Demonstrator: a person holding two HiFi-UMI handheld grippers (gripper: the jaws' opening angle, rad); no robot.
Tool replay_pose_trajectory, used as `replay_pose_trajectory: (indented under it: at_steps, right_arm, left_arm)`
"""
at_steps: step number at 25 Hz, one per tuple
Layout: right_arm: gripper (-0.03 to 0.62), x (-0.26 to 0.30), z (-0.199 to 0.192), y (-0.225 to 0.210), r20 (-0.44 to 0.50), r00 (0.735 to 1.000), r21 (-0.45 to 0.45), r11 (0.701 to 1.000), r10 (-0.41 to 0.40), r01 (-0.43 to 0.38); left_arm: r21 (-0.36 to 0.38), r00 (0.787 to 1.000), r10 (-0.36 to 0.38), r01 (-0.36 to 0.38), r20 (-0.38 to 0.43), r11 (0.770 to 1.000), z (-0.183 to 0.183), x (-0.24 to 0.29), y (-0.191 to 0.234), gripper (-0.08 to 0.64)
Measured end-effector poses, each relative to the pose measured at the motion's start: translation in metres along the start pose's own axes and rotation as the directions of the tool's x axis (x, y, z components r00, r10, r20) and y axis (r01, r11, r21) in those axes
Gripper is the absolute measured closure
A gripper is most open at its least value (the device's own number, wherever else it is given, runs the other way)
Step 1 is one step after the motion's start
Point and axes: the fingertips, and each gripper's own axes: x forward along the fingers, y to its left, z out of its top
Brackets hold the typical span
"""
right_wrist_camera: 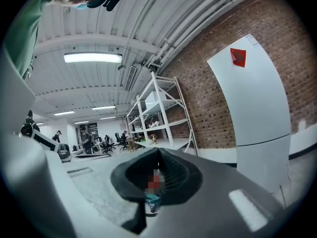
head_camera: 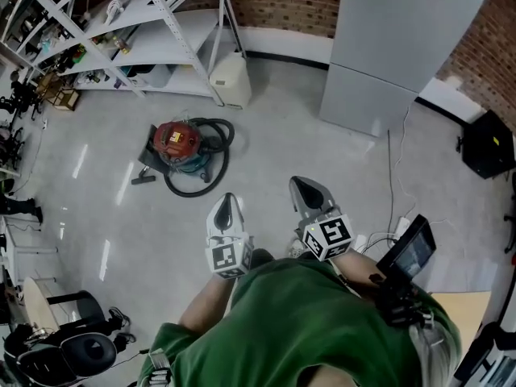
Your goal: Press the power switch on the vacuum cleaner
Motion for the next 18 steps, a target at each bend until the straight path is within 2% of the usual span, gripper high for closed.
replay_pose_trajectory:
  at_steps: [8, 18]
  right_arm:
    - [0.589, 0.026, -0.001, -0.019, -0.022, 0.999, 0.021, 0.999, 0.027, -0.026]
    - [0.589, 0.094, 0.01, -0.03, -0.054, 0.998, -0.009, 0.999, 0.04, -0.041]
  left_arm:
    - [-0.003, 1.0, 0.022, -0.022, -0.016, 1.0, 0.004, 0.028, 0.003, 0.552]
    - [-0.024, 0.999, 0.034, -0.034, -0.028, 0.999, 0.002, 0.084, 0.039, 0.552]
